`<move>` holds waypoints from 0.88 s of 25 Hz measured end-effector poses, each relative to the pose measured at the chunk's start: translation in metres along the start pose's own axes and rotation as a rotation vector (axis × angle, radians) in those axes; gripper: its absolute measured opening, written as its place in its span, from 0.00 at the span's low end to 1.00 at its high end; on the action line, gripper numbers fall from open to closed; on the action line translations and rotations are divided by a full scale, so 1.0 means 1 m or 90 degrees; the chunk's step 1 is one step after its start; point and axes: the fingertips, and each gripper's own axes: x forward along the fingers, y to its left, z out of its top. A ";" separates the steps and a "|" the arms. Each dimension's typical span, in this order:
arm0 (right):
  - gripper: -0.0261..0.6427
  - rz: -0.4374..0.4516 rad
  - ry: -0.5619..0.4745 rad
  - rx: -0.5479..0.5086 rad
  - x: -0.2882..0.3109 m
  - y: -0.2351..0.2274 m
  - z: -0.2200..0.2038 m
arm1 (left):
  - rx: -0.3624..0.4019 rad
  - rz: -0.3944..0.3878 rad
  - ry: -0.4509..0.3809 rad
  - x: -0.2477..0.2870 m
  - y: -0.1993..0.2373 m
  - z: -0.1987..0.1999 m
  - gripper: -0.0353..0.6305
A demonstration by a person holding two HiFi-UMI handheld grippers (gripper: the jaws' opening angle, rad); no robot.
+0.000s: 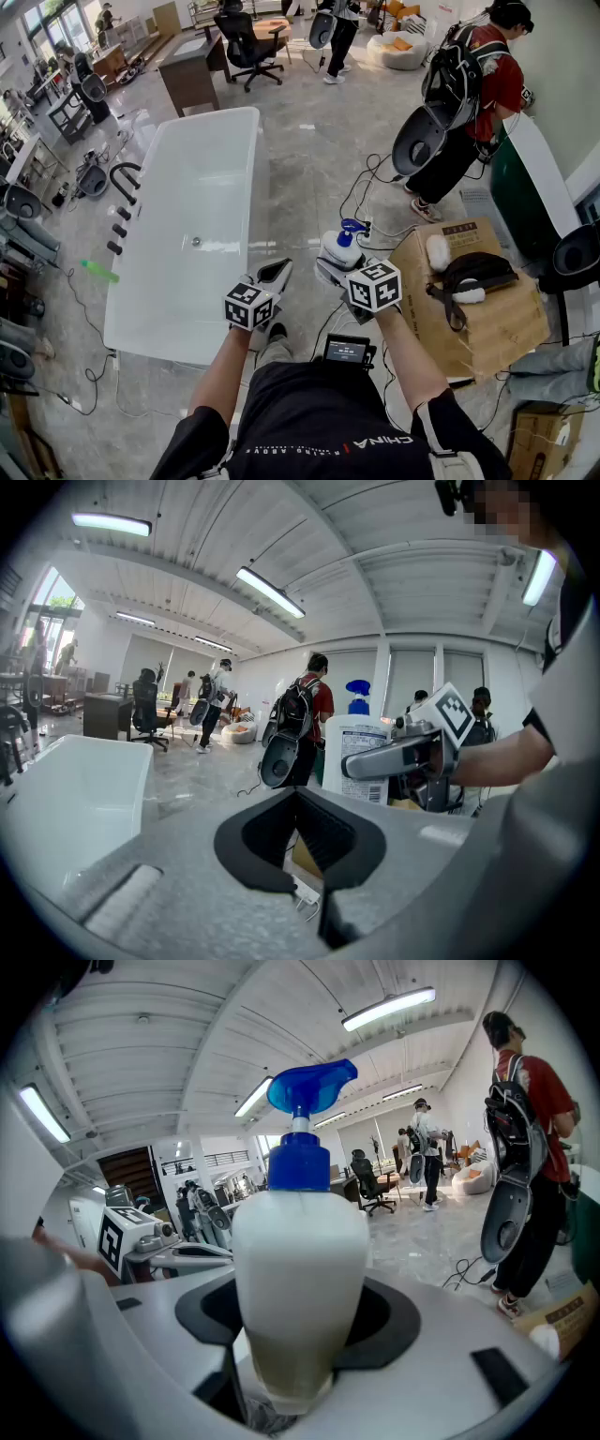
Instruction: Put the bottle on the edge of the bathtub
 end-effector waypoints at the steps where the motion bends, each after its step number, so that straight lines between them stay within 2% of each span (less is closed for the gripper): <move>1: 0.44 0.000 -0.001 -0.002 0.002 -0.001 0.003 | 0.001 0.001 -0.002 0.001 0.002 0.002 0.07; 22: 0.44 0.013 -0.007 0.007 0.007 -0.007 0.015 | -0.002 -0.012 0.015 0.011 0.009 0.007 0.07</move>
